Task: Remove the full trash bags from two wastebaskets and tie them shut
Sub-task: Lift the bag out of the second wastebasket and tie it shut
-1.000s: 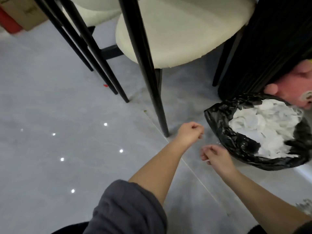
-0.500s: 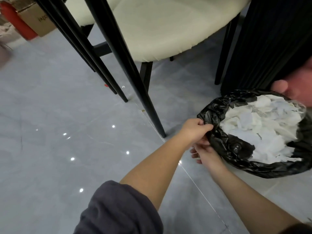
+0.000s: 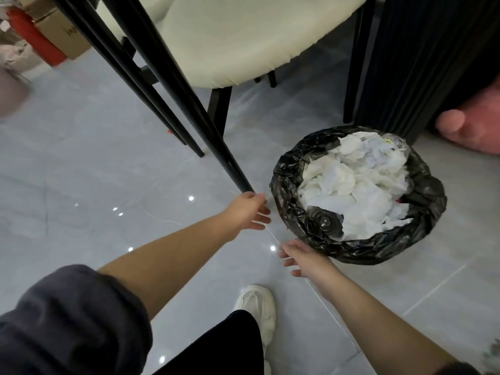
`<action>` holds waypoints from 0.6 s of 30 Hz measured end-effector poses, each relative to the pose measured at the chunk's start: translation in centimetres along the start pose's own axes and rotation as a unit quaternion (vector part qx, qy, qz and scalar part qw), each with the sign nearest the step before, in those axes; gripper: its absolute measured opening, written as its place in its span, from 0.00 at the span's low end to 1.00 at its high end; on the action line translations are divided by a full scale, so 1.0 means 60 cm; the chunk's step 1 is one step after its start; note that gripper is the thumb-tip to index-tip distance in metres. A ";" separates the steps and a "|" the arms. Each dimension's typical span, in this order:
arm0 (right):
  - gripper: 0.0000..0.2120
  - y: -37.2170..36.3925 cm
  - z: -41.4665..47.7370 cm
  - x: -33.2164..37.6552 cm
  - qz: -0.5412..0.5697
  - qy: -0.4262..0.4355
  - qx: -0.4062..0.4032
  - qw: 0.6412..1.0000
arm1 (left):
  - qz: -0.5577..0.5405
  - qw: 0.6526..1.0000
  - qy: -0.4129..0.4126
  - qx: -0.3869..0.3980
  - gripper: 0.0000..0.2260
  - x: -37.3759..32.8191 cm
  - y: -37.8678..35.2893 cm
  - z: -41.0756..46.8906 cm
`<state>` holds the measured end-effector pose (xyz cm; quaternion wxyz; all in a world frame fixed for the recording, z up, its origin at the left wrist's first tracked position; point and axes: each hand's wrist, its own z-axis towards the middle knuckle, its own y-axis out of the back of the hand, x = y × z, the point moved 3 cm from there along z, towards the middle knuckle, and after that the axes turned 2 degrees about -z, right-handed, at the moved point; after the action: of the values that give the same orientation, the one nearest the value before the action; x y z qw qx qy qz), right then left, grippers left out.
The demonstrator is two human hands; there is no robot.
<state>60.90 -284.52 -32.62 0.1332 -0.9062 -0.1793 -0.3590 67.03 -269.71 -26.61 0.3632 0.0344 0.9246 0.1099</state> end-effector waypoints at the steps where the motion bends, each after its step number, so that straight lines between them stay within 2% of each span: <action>1: 0.07 0.005 -0.002 -0.004 -0.002 -0.003 -0.003 1.000 | 0.014 1.000 0.006 -0.007 0.15 0.005 -0.002 0.003; 6: 0.06 0.014 -0.006 -0.007 0.002 -0.015 -0.016 1.000 | -0.053 0.999 0.009 -0.001 0.07 0.000 -0.049 0.015; 11: 0.05 0.006 -0.013 -0.003 0.062 -0.026 -0.032 0.997 | -0.108 0.994 -0.002 -0.003 0.05 0.006 -0.053 0.007; 15: 0.04 -0.015 -0.020 0.003 0.205 -0.037 -0.041 0.977 | -0.231 0.971 -0.010 -0.059 0.08 0.016 -0.008 -0.005; 18: 0.05 -0.031 -0.030 0.014 0.345 -0.040 -0.014 0.938 | -0.241 0.967 -0.023 -0.083 0.08 0.011 0.017 -0.030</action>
<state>59.59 -283.34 -30.52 0.2289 -0.9278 0.1446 -0.2568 65.34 -268.95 -25.55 0.4019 -0.2167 0.8846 0.0947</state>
